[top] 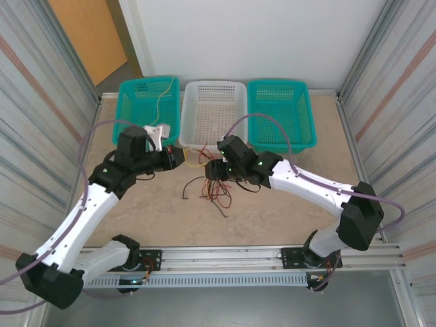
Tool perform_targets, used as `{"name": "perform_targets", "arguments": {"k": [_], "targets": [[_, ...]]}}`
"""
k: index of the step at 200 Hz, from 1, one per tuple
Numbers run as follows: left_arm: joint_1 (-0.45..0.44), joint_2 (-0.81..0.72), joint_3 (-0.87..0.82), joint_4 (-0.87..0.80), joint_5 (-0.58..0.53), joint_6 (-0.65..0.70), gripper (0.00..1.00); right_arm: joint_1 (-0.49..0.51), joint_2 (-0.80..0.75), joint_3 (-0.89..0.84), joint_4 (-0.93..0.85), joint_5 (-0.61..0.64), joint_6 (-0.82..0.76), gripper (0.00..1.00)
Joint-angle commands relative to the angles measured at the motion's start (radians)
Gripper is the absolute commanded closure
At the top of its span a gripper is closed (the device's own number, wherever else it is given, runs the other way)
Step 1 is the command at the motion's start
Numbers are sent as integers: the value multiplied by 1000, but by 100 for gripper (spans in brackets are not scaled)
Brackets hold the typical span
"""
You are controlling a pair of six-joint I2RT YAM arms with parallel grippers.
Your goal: Untangle the cables
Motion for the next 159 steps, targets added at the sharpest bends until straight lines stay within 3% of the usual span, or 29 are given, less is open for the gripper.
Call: {"name": "perform_targets", "arguments": {"k": [1, 32, 91, 128, 159], "targets": [[-61, 1, 110, -44, 99, 70, 100, 5, 29, 48, -12, -4, 3, 44], [-163, 17, 233, -85, 90, 118, 100, -12, 55, 53, 6, -10, 14, 44], [-165, 14, 331, -22, 145, 57, 100, -93, 50, -83, 43, -63, 103, 53], [-162, 19, 364, -19, 166, 57, 100, -169, -35, -199, 38, -92, 117, 60], [-156, 33, 364, -26, 169, 67, 100, -166, -230, -194, 46, -78, 40, 54]]}}
